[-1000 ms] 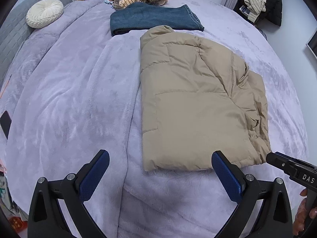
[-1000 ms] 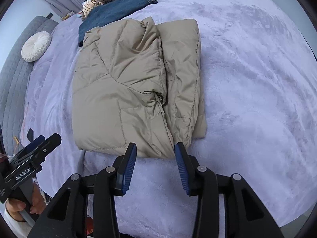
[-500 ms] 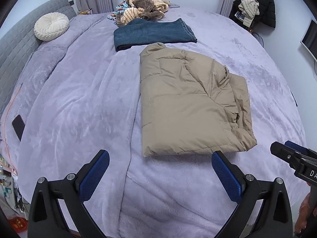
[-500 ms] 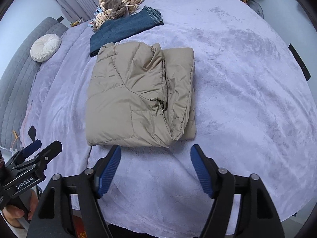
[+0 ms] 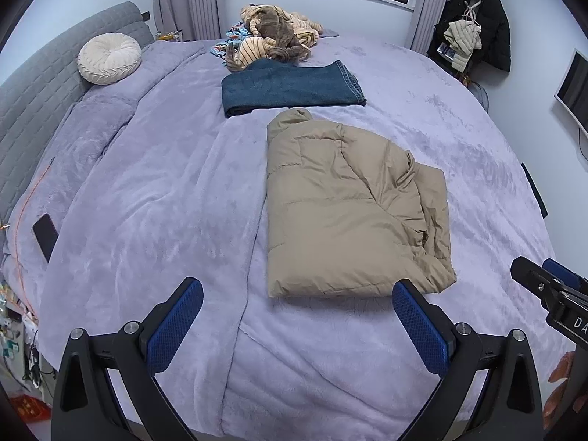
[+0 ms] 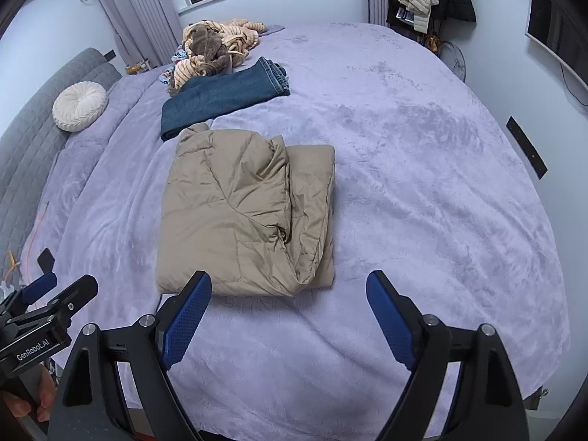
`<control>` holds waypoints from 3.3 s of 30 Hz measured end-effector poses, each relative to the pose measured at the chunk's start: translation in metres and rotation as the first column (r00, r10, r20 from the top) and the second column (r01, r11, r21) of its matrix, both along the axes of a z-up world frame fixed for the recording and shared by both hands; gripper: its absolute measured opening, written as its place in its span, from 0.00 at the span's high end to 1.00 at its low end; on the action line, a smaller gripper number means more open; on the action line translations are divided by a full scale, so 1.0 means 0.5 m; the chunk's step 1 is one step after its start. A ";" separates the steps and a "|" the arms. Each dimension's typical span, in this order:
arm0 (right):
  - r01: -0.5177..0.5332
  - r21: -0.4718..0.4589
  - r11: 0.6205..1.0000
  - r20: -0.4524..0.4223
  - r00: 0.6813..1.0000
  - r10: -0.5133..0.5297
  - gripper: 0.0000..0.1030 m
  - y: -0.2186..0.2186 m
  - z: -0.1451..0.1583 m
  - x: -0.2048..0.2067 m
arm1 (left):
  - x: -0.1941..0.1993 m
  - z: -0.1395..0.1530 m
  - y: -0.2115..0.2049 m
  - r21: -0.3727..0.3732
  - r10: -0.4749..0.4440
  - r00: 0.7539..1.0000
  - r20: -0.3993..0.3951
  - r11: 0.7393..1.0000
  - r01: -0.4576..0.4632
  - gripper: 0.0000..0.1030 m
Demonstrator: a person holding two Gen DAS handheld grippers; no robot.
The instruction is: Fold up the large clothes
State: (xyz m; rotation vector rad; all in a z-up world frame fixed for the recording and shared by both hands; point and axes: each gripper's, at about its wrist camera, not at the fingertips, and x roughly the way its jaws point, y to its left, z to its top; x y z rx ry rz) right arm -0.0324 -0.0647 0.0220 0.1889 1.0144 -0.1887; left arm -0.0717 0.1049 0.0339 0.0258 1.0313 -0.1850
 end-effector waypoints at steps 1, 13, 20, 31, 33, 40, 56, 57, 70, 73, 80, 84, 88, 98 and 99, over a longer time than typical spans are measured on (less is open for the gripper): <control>-0.003 -0.002 1.000 0.014 1.000 0.003 0.14 0.001 0.004 -0.002 | -0.003 0.003 0.000 0.000 0.003 1.000 0.003 1.000 -0.003 0.00; -0.014 -0.051 0.999 0.048 0.999 0.017 0.14 0.013 0.031 -0.007 | -0.017 0.025 0.004 0.012 0.025 0.999 0.033 1.000 -0.025 0.00; -0.006 -0.055 0.998 0.049 0.999 0.008 0.14 0.018 0.031 -0.011 | -0.023 0.032 0.007 0.014 0.030 0.999 0.043 0.999 -0.030 0.00; -0.006 -0.071 0.997 0.046 0.999 0.009 0.14 0.014 0.037 -0.010 | -0.025 0.036 0.008 0.017 0.042 0.998 0.048 0.999 -0.043 0.00; -0.005 -0.070 0.998 0.048 0.999 0.008 0.14 0.015 0.037 -0.010 | -0.026 0.036 0.009 0.017 0.045 0.998 0.048 0.999 -0.045 0.00; -0.007 -0.072 0.997 0.046 0.999 0.010 0.14 0.014 0.038 -0.010 | -0.028 0.037 0.013 0.017 0.046 0.998 0.050 0.999 -0.047 0.00; -0.008 -0.072 0.997 0.045 0.999 0.011 0.14 0.020 0.038 -0.010 | -0.028 0.037 0.016 0.018 0.049 0.997 0.052 0.999 -0.050 0.00; -0.008 -0.072 0.997 0.045 0.999 0.012 0.14 0.019 0.039 -0.008 | -0.029 0.037 0.016 0.018 0.049 0.997 0.052 0.999 -0.050 0.00; -0.010 -0.071 0.997 0.043 0.999 0.013 0.14 0.018 0.040 -0.008 | -0.030 0.038 0.015 0.018 0.049 0.997 0.053 0.999 -0.050 0.00; -0.012 -0.072 0.997 0.044 0.999 0.015 0.14 0.018 0.041 -0.008 | -0.030 0.038 0.015 0.018 0.050 0.997 0.054 0.999 -0.051 0.00; -0.012 -0.072 0.997 0.042 0.999 0.015 0.14 0.018 0.041 -0.007 | -0.032 0.037 0.014 0.019 0.053 0.997 0.052 0.998 -0.054 0.00; -0.011 -0.072 0.997 0.041 0.999 0.014 0.14 0.019 0.040 -0.007 | -0.031 0.037 0.014 0.020 0.052 0.997 0.053 0.998 -0.053 0.00; -0.013 -0.072 0.997 0.040 0.999 0.016 0.14 0.019 0.040 -0.007 | -0.031 0.037 0.014 0.020 0.052 0.997 0.053 0.998 -0.053 0.00; -0.013 -0.069 0.998 0.036 0.999 0.015 0.14 0.017 0.039 -0.005 | -0.032 0.039 0.009 0.002 0.037 0.998 0.057 0.999 -0.037 0.00; -0.012 -0.069 0.998 0.035 0.999 0.014 0.14 0.019 0.039 -0.007 | -0.032 0.039 0.007 0.004 0.033 0.998 0.059 0.999 -0.033 0.00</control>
